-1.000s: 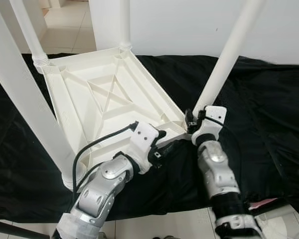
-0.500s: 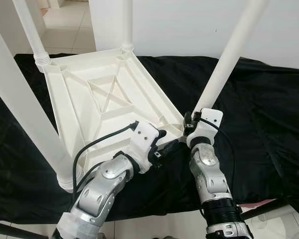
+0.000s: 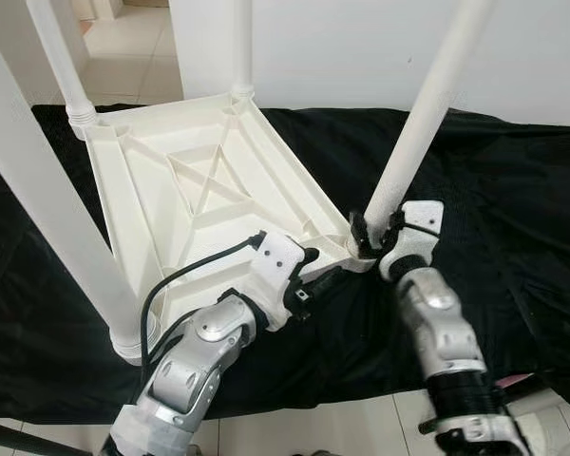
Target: Building children table
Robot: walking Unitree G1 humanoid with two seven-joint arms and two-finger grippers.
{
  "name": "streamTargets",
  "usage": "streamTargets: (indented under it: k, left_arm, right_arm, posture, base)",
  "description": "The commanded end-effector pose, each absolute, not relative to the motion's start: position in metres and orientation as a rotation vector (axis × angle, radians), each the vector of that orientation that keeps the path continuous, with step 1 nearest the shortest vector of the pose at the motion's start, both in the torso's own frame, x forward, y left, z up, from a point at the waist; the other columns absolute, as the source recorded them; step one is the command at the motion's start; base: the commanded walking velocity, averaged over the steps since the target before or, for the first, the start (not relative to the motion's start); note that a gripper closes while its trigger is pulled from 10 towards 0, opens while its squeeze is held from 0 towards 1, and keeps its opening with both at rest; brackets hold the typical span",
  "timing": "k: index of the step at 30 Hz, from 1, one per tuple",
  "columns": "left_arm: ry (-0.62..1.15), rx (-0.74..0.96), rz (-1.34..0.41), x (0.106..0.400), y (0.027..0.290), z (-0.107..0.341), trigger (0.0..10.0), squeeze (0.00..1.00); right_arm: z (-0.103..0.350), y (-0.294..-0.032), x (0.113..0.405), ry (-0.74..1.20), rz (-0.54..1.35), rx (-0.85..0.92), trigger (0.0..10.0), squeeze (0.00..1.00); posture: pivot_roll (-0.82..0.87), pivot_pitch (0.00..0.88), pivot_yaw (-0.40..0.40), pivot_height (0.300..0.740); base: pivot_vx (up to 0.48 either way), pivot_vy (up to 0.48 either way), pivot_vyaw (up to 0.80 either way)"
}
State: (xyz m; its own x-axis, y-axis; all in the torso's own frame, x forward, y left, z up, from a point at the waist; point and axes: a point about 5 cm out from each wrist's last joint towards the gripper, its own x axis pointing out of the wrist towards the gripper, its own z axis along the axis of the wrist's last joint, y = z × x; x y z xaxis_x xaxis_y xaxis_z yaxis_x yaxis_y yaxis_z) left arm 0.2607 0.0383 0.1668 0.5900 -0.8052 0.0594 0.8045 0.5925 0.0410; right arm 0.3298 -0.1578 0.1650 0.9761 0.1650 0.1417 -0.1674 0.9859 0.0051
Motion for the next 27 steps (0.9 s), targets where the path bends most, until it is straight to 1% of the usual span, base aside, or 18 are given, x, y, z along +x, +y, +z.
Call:
streamTargets:
  k: [1,2,3,4,6,8,14,15,16,18,19,22,23,27]
  left_arm:
    - [-0.076,0.015,-0.984,0.259,0.034,0.167,10.0,0.00]
    - [-0.077,0.013,-0.985,0.259,0.034,0.167,10.0,0.00]
    - [-0.077,0.011,-0.986,0.260,0.034,0.167,10.0,0.00]
    - [-0.077,0.011,-0.986,0.260,0.034,0.167,10.0,0.00]
    - [-0.080,0.011,-0.988,0.260,0.033,0.168,10.0,0.00]
    - [-0.083,0.016,-0.987,0.260,0.032,0.168,10.0,0.00]
    - [-0.084,0.018,-0.979,0.261,0.034,0.169,10.0,0.00]
    - [-0.084,0.017,-0.975,0.261,0.034,0.169,10.0,0.00]
    - [-0.084,0.017,-0.972,0.261,0.034,0.169,10.0,0.00]
    - [-0.084,0.017,-0.971,0.261,0.035,0.169,10.0,0.00]
    - [-0.084,0.016,-0.970,0.261,0.035,0.170,10.0,0.00]
    - [-0.084,0.015,-0.969,0.261,0.035,0.170,10.0,0.00]
    - [-0.084,0.015,-0.968,0.261,0.035,0.170,10.0,0.00]
    - [-0.085,0.014,-0.969,0.261,0.034,0.170,10.0,0.00]
  right_arm:
    - [0.160,-0.159,0.329,-0.121,0.179,0.023,10.0,0.00]
    - [0.159,-0.160,0.330,-0.120,0.207,0.008,10.0,0.00]
    - [0.160,-0.158,0.332,-0.126,0.284,-0.045,10.0,0.00]
    - [0.160,-0.158,0.332,-0.126,0.284,-0.045,10.0,0.00]
    - [0.157,-0.150,0.334,-0.106,0.450,-0.113,10.0,0.00]
    - [0.154,-0.145,0.334,-0.089,0.542,-0.170,10.0,0.00]
    - [0.153,-0.149,0.337,-0.074,0.579,-0.199,10.0,0.00]
    - [0.151,-0.151,0.338,-0.065,0.584,-0.204,9.8,0.00]
    - [0.150,-0.153,0.338,-0.060,0.586,-0.204,5.4,0.00]
    - [0.149,-0.154,0.339,-0.058,0.592,-0.203,5.4,0.00]
    - [0.148,-0.156,0.339,-0.054,0.590,-0.203,3.5,0.00]
    - [0.147,-0.157,0.340,-0.052,0.588,-0.204,3.5,0.00]
    - [0.146,-0.158,0.340,-0.049,0.589,-0.199,0.0,0.00]
    - [0.144,-0.158,0.338,-0.056,0.581,-0.175,0.0,0.00]
  posture:
    - [-0.05,0.066,-0.059,0.740]
    - [-0.06,0.069,-0.055,0.740]
    - [-0.06,0.074,-0.051,0.740]
    - [-0.06,0.074,-0.051,0.740]
    - [-0.06,0.079,-0.050,0.740]
    - [-0.06,0.081,-0.049,0.740]
    - [-0.05,0.089,-0.052,0.740]
    - [-0.05,0.091,-0.051,0.740]
    - [-0.05,0.093,-0.052,0.740]
    - [-0.05,0.093,-0.052,0.740]
    - [-0.05,0.096,-0.053,0.740]
    - [-0.05,0.096,-0.053,0.740]
    - [-0.05,0.098,-0.051,0.740]
    - [-0.05,0.100,-0.047,0.740]
  base:
    - [0.000,0.000,0.00]
    - [0.000,0.000,0.00]
    - [0.000,0.000,0.00]
    - [0.000,0.000,0.00]
    - [0.000,0.000,0.00]
    - [0.000,0.000,0.00]
    - [0.000,0.000,0.00]
    - [0.000,0.000,0.00]
    - [0.000,0.000,0.00]
    - [0.000,0.000,0.00]
    - [0.000,0.000,0.00]
    - [0.000,0.000,0.00]
    - [0.000,0.000,0.00]
    - [0.000,0.000,0.00]
